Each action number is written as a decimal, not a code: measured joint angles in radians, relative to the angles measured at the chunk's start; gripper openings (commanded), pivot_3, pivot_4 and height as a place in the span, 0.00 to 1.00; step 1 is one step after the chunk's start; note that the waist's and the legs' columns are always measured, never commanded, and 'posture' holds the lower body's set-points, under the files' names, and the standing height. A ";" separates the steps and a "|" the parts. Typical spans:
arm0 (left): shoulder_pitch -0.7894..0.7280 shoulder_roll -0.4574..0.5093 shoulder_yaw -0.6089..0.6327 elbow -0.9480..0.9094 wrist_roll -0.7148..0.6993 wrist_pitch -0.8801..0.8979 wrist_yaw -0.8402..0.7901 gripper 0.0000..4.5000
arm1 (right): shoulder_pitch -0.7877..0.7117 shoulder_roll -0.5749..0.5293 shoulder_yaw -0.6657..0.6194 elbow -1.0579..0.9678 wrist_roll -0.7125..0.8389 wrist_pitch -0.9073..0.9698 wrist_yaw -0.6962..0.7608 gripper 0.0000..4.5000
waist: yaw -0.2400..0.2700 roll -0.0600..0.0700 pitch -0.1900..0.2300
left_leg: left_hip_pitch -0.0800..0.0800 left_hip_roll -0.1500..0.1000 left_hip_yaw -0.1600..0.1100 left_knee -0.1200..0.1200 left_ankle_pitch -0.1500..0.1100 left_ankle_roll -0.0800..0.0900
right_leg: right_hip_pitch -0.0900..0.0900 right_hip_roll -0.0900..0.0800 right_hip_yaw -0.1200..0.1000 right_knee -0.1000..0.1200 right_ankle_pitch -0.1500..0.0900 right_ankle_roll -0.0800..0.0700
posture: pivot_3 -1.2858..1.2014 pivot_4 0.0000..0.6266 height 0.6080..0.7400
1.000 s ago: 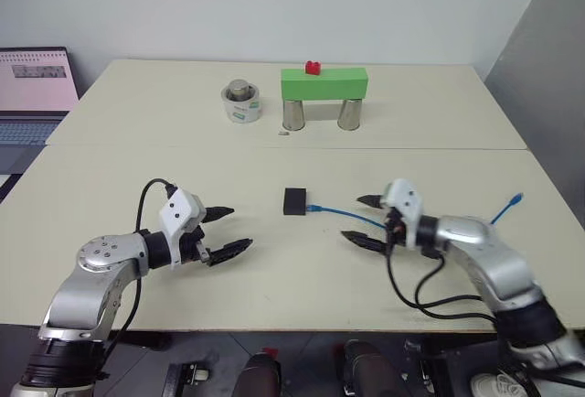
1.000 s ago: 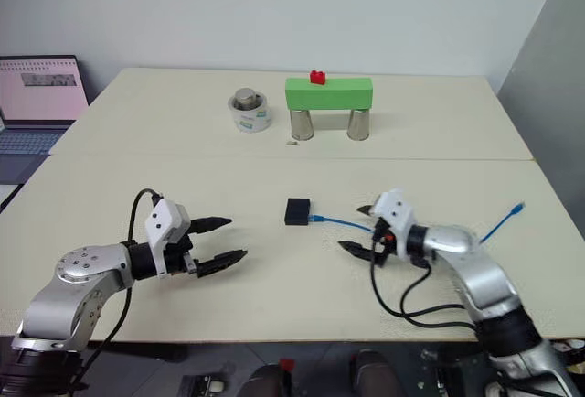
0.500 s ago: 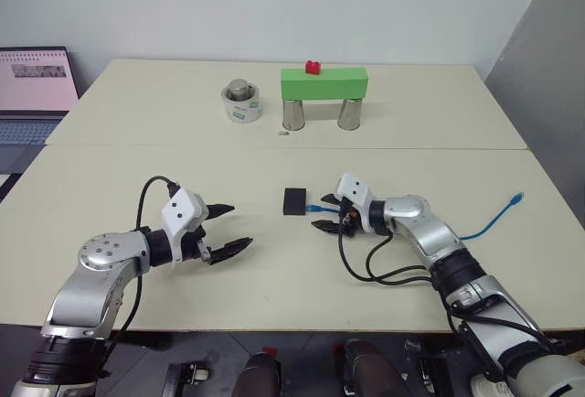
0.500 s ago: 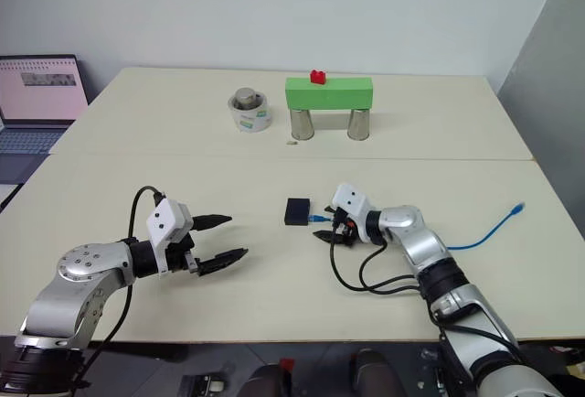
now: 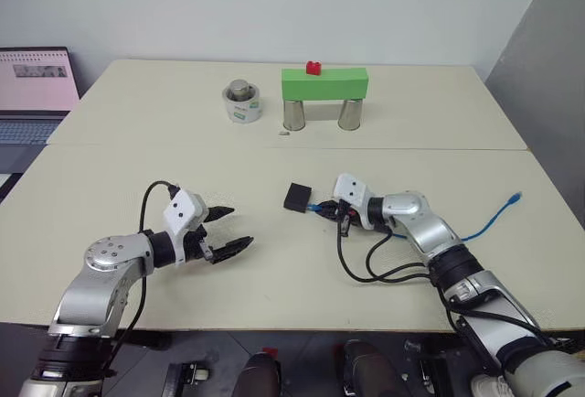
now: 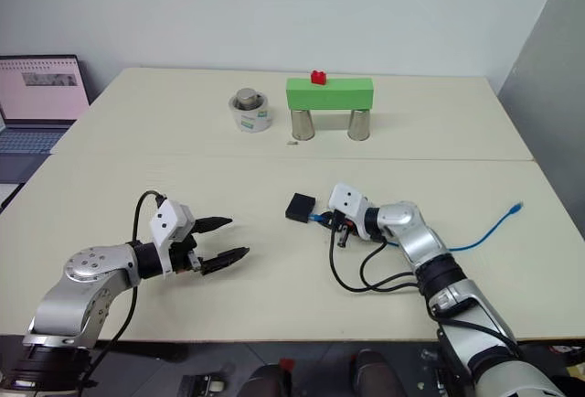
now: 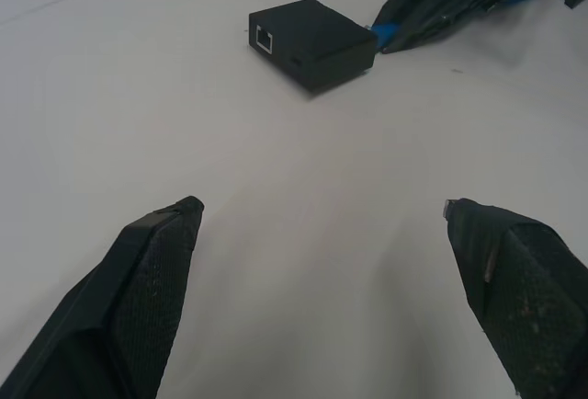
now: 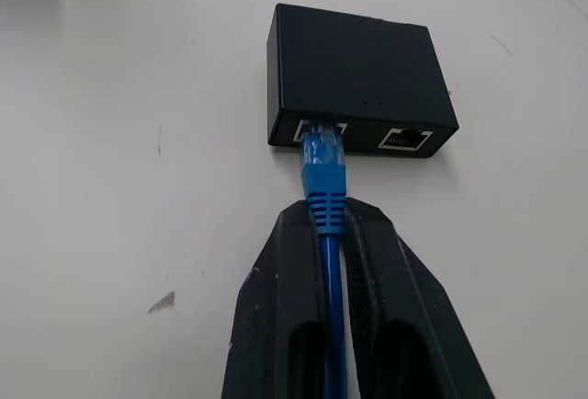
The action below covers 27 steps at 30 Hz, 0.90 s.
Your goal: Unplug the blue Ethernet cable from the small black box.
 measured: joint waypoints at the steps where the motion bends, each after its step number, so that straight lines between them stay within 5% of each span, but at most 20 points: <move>1: -0.018 -0.011 0.015 0.002 -0.048 0.067 0.008 1.00 | 0.022 -0.028 0.008 -0.051 -0.023 -0.037 -0.003 0.01 | 0.001 0.000 0.000 | 0.000 0.000 0.000 0.000 0.000 0.000 | 0.000 0.000 0.000 0.000 0.000 0.000 | 0.52 0.24 1.00; 7: -0.122 -0.060 0.064 0.000 -0.260 0.315 0.029 1.00 | 0.048 -0.107 0.022 -0.202 -0.171 -0.312 -0.095 0.01 | -0.002 0.000 0.000 | 0.000 0.000 0.000 0.000 0.000 0.000 | 0.000 0.000 0.000 0.000 -0.001 0.001 | 0.52 0.24 1.00; 19: -0.138 -0.134 0.016 -0.005 -0.306 0.385 0.028 1.00 | 0.048 -0.130 0.051 -0.282 -0.278 -0.549 -0.139 0.01 | -0.011 0.000 0.000 | 0.001 0.000 0.000 0.000 0.000 -0.001 | 0.000 0.000 0.000 0.000 0.001 -0.001 | 0.52 0.24 1.00; 27: -0.143 -0.162 0.058 -0.005 -0.385 0.408 0.035 0.66 | 0.065 -0.117 0.051 -0.308 -0.289 -0.554 -0.149 0.01 | -0.010 0.000 0.000 | 0.001 0.000 0.000 0.000 0.000 -0.001 | 0.001 0.000 0.001 0.000 0.001 -0.002 | 0.52 0.24 1.00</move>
